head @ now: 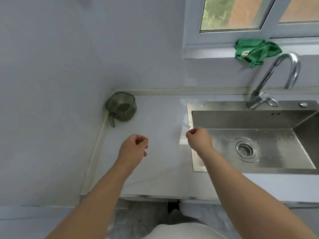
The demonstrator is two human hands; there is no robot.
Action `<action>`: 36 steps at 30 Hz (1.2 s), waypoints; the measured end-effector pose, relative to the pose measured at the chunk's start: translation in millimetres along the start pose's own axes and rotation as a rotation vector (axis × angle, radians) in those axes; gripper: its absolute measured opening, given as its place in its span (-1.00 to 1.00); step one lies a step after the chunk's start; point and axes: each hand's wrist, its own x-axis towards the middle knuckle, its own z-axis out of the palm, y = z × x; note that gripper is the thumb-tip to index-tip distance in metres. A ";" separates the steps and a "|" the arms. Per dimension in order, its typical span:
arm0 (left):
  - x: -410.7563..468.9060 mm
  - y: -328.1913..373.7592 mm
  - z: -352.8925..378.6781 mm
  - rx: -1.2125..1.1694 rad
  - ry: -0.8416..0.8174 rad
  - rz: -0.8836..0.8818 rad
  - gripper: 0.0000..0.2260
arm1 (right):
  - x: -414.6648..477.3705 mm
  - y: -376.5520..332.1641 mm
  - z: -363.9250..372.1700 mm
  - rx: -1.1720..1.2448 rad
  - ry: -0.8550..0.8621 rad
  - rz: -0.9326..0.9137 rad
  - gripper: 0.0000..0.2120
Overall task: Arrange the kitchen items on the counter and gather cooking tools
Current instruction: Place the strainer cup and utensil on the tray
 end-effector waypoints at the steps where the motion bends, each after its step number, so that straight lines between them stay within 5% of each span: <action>1: 8.7 0.1 -0.7 0.009 0.010 -0.007 -0.92 | 13.2 -2.2 3.1 -0.040 -0.005 -0.013 -0.81; 12: 95.7 3.1 9.3 0.121 0.047 -0.130 -0.92 | 125.2 -6.2 43.1 -0.627 -0.077 -0.109 -0.71; 18: 134.1 -4.1 3.7 0.114 0.090 -0.188 -0.92 | 145.1 -1.4 57.9 -0.722 -0.096 -0.138 -0.74; 26: 199.4 -4.5 -18.6 0.133 0.245 -0.215 -0.88 | 157.9 -10.4 64.0 -0.603 -0.155 -0.035 -0.78; 32: 244.3 -20.9 -42.2 0.028 0.544 -0.434 -0.52 | 142.3 -37.9 64.6 -0.248 -0.130 -0.132 -0.85; 36: 254.3 -25.9 -44.3 -0.099 0.449 -0.487 -0.58 | 130.1 -56.7 68.2 -0.064 -0.149 -0.231 -0.77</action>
